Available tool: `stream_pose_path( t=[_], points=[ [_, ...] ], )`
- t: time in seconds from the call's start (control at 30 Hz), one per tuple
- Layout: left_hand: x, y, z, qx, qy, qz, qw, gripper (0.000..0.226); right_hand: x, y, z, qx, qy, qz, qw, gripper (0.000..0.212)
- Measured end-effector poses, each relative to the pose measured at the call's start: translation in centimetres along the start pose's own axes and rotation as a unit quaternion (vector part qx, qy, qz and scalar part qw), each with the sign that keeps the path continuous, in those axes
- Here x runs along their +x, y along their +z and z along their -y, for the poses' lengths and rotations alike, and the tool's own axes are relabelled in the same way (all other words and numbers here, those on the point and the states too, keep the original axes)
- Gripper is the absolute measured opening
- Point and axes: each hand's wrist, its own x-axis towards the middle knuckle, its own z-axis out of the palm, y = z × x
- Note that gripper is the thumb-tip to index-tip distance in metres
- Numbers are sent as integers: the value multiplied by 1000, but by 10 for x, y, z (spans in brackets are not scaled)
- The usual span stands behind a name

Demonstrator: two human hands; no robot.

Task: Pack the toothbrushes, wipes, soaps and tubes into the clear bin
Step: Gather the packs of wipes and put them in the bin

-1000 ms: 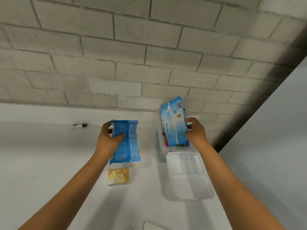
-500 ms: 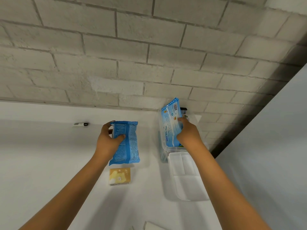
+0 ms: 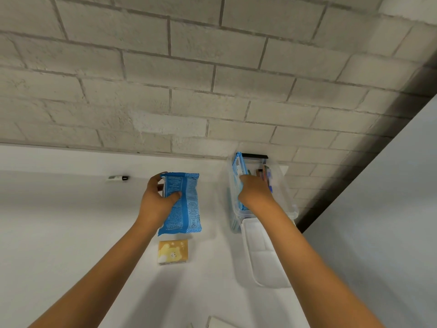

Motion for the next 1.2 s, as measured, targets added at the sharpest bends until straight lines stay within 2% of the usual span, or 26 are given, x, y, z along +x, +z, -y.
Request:
stream_pose_path(
  t=[0.13, 0.23, 0.33, 0.43, 0.57, 0.67, 0.73, 0.8, 0.87, 0.97, 1.07, 1.13, 1.2],
  points=[
    [3, -2, -1, -8, -1, -5, 1000, 55, 5, 15, 0, 26, -3, 32, 999, 39],
    [4, -3, -3, -8, -2, -7, 1000, 55, 8, 22, -5, 33, 4, 47, 998, 30],
    [4, -1, -7, -11, -1, -6, 1000, 55, 8, 20, -13, 57, -6, 52, 997, 40],
    [3, 1, -12, -15, 0, 0, 1000, 56, 4, 16, -23, 106, 3, 20, 994, 47],
    [0, 8, -21, -36, 1, 17, 999, 58, -8, 12, -36, 209, 1, -65, 976, 36],
    [-3, 14, -30, -63, 0, 33, 997, 58, -16, 7, -43, 308, 5, -124, 943, 28],
    [-7, 19, -38, -82, 2, 49, 995, 58, -24, 2, -42, 405, 10, -145, 903, 18],
    [-12, 25, -46, -110, 5, 70, 991, 58, -36, -6, -37, 495, -3, -125, 860, 13],
    [-16, 31, -54, -141, 5, 92, 986, 57, -48, -13, -31, 550, -30, -67, 832, 11],
    [-20, 43, -67, -164, 4, 119, 979, 56, -63, -16, -27, 559, -70, 0, 826, 35],
    [-25, 57, -79, -193, 4, 141, 971, 60, -70, -14, -28, 589, -84, 18, 804, 50],
    [-26, 68, -86, -188, 21, 138, 972, 60, -71, -13, -31, 604, -80, 7, 793, 50],
    [-27, 79, -92, -159, 45, 136, 977, 58, -71, -13, -37, 617, -78, -12, 783, 39]
  ],
)
